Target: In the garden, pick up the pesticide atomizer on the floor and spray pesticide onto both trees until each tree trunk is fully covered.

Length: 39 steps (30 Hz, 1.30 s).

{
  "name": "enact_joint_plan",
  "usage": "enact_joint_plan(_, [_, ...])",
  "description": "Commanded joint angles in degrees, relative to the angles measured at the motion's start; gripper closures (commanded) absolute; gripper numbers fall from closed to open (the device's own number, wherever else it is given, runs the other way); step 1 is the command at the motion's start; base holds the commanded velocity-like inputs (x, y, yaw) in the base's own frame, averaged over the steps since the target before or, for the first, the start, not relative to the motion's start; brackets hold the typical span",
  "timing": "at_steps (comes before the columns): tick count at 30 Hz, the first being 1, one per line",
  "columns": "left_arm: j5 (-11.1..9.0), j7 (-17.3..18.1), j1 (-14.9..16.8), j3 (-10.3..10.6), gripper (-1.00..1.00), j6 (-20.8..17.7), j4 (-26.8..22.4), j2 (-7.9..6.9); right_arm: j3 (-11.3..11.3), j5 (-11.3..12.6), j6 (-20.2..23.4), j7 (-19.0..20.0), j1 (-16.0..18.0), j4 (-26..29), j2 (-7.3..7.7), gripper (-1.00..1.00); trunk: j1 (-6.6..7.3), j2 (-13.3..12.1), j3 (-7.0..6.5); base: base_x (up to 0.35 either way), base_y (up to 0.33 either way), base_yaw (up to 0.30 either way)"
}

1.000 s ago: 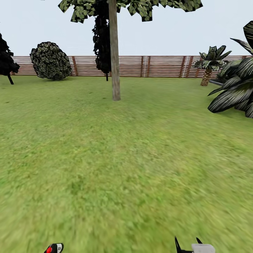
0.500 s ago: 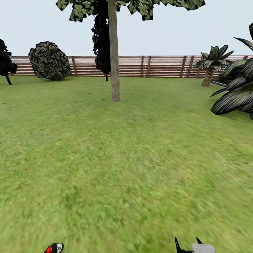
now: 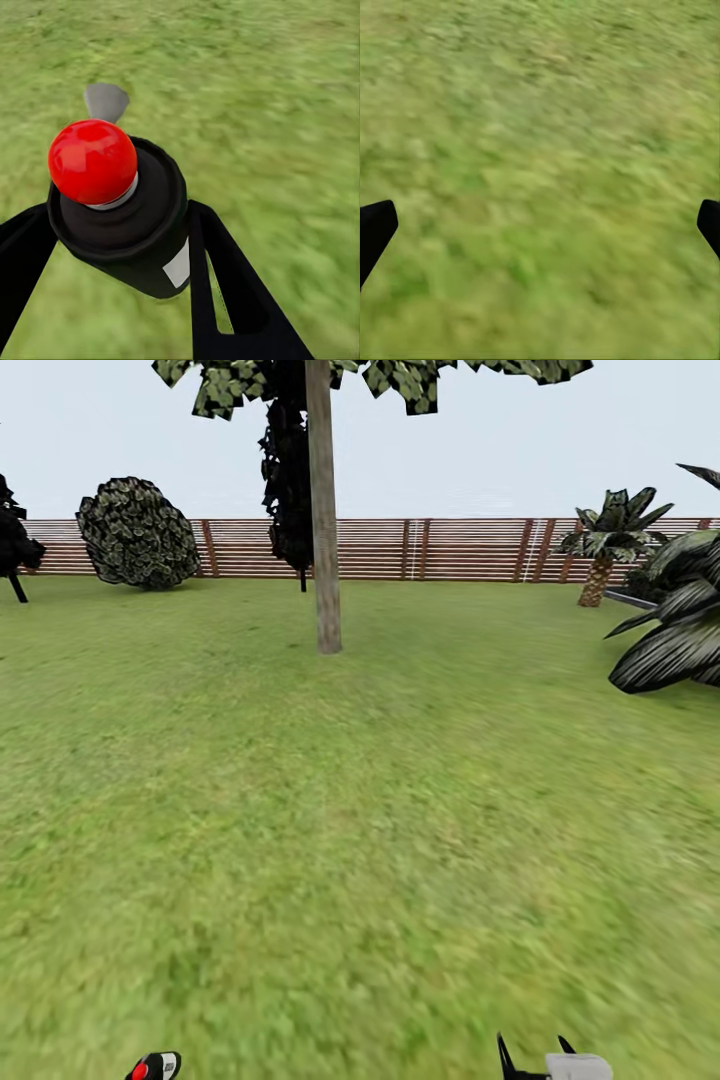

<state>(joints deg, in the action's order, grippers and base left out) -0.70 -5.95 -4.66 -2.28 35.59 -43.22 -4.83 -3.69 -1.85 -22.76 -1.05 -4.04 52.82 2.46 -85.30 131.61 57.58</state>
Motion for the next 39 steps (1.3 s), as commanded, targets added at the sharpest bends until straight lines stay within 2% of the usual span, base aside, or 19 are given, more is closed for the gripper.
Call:
enact_joint_plan(1, [0.0, 0.0, 0.0, 0.0, 1.00, 0.0, 0.0, 0.00, 0.0, 0.0, 0.0, 0.0, 0.0, 0.0, 0.00, -1.00, 0.00, 0.0, 0.00, 0.336, 0.000, 0.000])
enact_joint_plan(39, [0.0, 0.0, 0.0, 0.0, 1.00, 0.0, 0.0, 0.00, 0.0, 0.0, 0.0, -0.1, 0.0, 0.1, 0.00, -1.00, 0.00, 0.0, 0.00, 0.336, 0.000, 0.000])
